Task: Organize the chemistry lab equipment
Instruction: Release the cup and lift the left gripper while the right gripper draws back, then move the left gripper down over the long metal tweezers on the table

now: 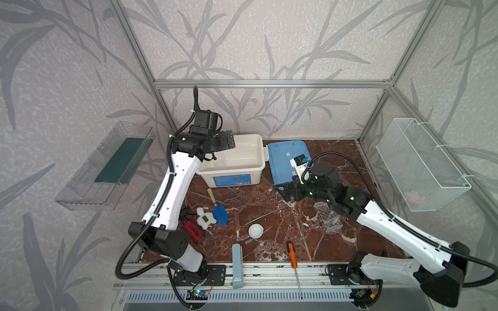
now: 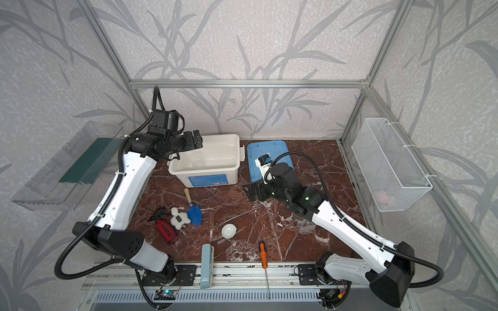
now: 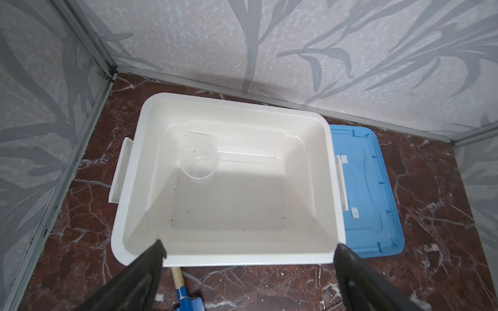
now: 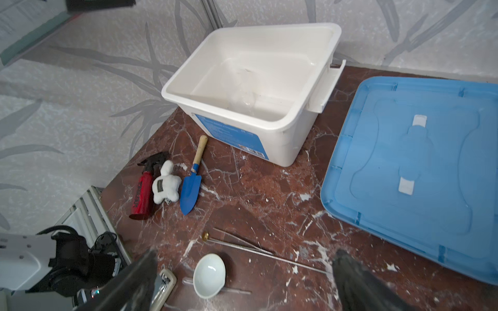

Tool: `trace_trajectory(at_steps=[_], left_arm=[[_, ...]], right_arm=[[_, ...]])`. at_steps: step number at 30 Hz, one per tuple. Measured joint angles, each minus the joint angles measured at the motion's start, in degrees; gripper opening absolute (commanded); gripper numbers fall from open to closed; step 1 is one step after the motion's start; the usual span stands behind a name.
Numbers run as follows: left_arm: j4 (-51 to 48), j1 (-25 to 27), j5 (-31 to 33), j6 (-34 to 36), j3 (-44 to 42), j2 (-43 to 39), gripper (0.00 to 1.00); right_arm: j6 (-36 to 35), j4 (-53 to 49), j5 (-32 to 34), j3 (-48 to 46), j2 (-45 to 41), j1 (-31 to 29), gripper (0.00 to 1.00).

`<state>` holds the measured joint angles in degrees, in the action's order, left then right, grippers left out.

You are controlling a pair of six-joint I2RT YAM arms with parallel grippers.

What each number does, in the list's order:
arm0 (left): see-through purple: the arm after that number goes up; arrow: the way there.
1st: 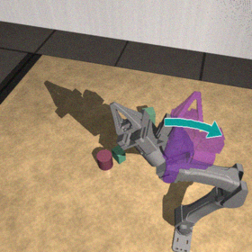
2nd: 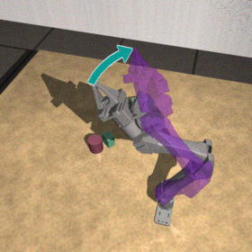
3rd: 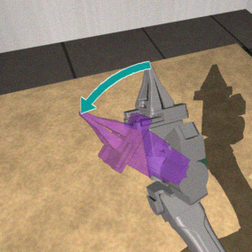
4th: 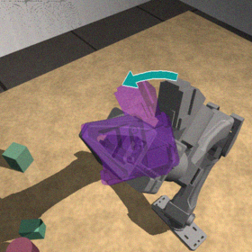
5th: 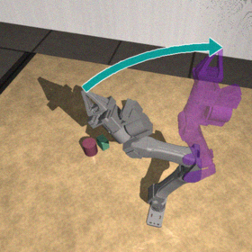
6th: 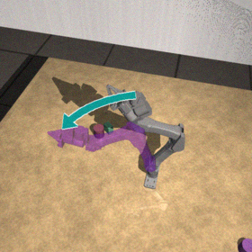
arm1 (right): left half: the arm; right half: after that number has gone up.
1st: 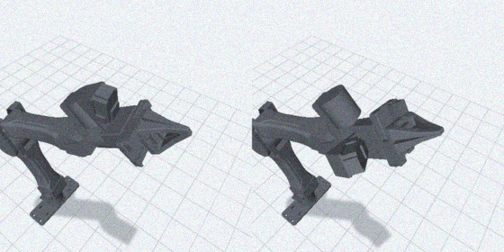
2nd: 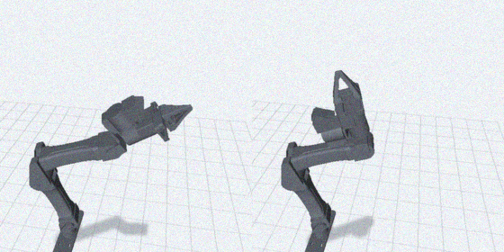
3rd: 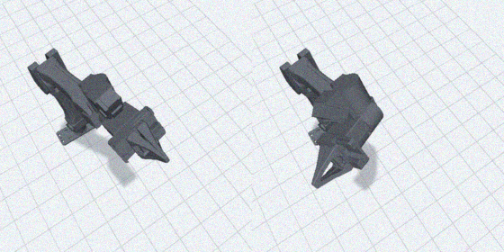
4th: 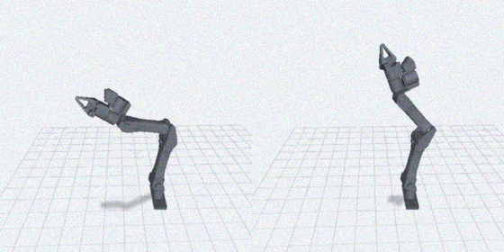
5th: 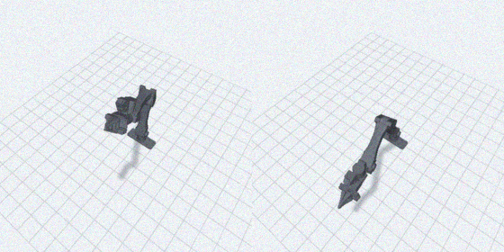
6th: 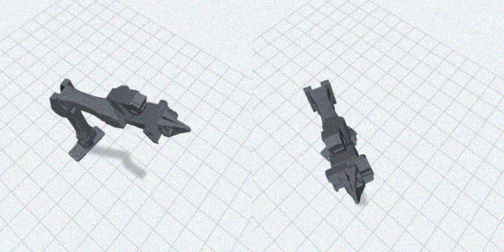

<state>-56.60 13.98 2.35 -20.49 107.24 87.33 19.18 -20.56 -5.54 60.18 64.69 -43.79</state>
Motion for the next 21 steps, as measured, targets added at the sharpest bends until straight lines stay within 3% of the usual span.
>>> trace_trajectory(at_steps=[7, 14, 15, 18, 21], left_arm=[[-2.6, 9.1, -4.2, 1.2, -10.9, -11.9, 0.94], [-3.8, 18.1, -5.9, -0.1, -24.4, -16.2, 0.87], [-3.5, 19.1, -5.9, -0.3, -26.3, -16.1, 0.84], [-2.4, 21.5, -5.2, -1.1, -31.7, -14.7, 0.57], [0.9, 23.1, -5.0, -1.8, -36.4, -12.9, 0.57]], right_arm=[[-0.8, -4.2, -0.1, -11.0, -8.0, 0.0, 0.99], [-1.2, -5.4, -0.5, -15.7, -9.4, 0.0, 0.99], [-1.2, -5.4, -0.3, -16.1, -9.5, 0.0, 0.99], [-0.9, -5.1, 0.9, -17.7, -10.7, 0.0, 0.99], [-0.1, -4.5, 2.0, -19.5, -12.7, 0.0, 0.99]])
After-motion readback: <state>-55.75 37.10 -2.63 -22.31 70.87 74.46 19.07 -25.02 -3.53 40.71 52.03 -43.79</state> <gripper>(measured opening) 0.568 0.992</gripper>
